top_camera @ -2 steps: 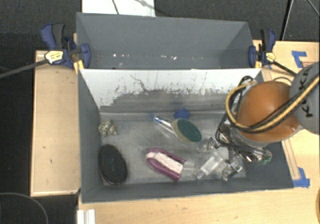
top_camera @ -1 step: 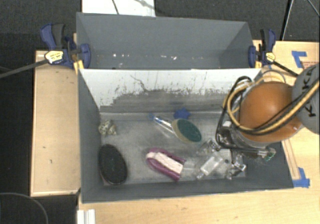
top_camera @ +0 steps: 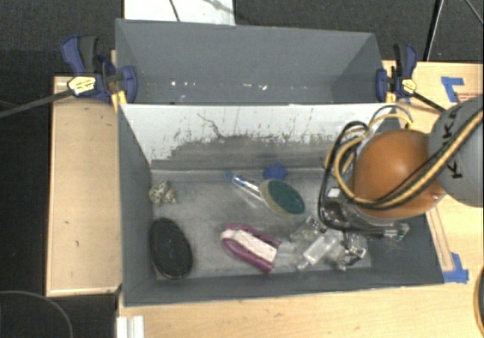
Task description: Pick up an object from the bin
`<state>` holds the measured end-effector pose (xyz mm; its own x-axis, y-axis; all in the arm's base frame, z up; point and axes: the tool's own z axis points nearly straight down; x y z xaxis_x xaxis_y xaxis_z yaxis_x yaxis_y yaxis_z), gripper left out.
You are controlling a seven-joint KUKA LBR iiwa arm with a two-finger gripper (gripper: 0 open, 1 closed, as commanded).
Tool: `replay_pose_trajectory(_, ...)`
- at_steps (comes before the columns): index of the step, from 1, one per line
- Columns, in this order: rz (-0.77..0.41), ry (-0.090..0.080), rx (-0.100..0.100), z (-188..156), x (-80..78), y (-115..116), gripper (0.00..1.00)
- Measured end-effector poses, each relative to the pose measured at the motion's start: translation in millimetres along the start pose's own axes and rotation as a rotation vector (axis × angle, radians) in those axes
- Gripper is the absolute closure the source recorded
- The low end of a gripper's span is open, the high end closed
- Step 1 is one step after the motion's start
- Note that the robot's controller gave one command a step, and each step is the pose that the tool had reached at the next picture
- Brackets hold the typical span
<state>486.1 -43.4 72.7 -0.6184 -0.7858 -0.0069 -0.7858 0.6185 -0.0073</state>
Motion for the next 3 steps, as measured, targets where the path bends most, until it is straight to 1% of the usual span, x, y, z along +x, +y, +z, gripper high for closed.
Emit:
replay_pose_trajectory(1, 0.094, -0.007, 0.008, -1, 4.6, 0, 0.0)
replay_pose_trajectory(2, 0.094, -0.007, 0.005, -2, 4.3, 2, 1.0)
replay_pose_trajectory(3, 0.096, 0.001, 0.0, -96, 2.2, -1, 1.0)
